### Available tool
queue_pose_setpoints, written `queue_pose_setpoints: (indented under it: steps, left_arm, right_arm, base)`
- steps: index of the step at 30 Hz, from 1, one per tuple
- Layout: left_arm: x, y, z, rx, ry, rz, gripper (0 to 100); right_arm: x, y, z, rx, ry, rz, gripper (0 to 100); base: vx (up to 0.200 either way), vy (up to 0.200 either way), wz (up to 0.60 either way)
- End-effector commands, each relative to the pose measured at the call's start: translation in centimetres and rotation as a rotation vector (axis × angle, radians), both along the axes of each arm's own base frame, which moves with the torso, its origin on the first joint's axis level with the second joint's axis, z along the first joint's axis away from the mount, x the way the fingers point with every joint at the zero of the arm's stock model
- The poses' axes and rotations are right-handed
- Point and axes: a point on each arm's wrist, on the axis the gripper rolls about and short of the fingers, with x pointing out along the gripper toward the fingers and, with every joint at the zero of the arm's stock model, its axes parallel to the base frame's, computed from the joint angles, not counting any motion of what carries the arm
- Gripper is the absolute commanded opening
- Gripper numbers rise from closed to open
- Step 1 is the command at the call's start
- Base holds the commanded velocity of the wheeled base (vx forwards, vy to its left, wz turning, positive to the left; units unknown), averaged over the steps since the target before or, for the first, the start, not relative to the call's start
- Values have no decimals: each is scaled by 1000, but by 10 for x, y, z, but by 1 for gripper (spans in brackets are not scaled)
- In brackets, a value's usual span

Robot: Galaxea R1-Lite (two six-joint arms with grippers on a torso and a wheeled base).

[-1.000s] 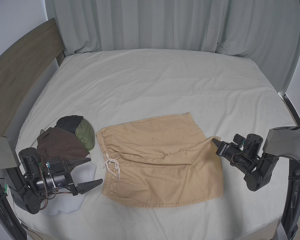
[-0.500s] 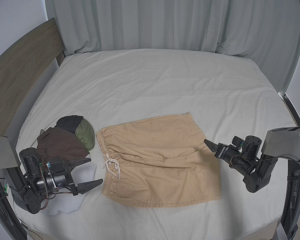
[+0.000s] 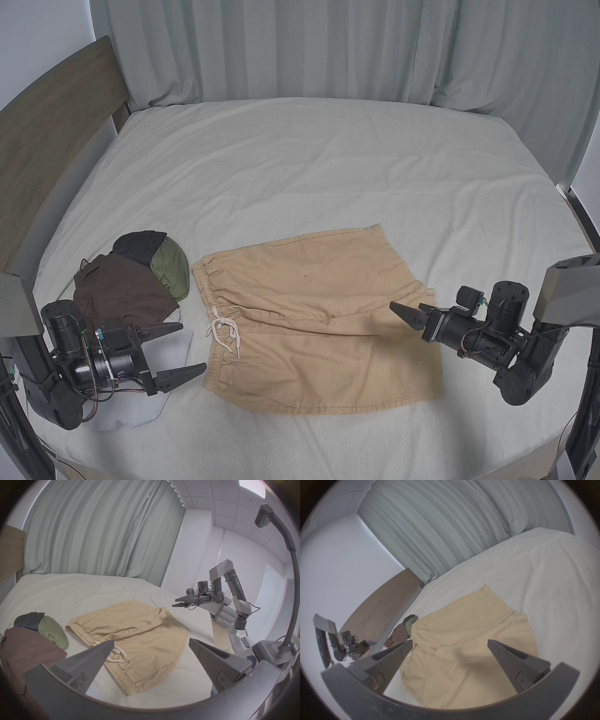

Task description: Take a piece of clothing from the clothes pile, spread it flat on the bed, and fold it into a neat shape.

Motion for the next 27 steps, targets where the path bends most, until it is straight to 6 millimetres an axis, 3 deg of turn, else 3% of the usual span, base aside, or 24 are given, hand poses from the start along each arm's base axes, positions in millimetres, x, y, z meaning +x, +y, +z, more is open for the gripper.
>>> queue_pose_setpoints:
  steps: [1, 16, 27]
  left_arm:
    - [1, 3, -8, 0, 37, 11, 100]
    - [-5, 0, -19, -50, 170, 20, 100]
    - [-2, -6, -29, -68, 293, 165, 100]
  right_arm:
    - [-22, 8, 12, 3, 1, 67, 100]
    - [-34, 14, 14, -12, 1, 108, 100]
    - [-34, 14, 14, -12, 2, 107, 100]
  base:
    - [0, 0, 0]
    - [0, 0, 0]
    - [0, 0, 0]
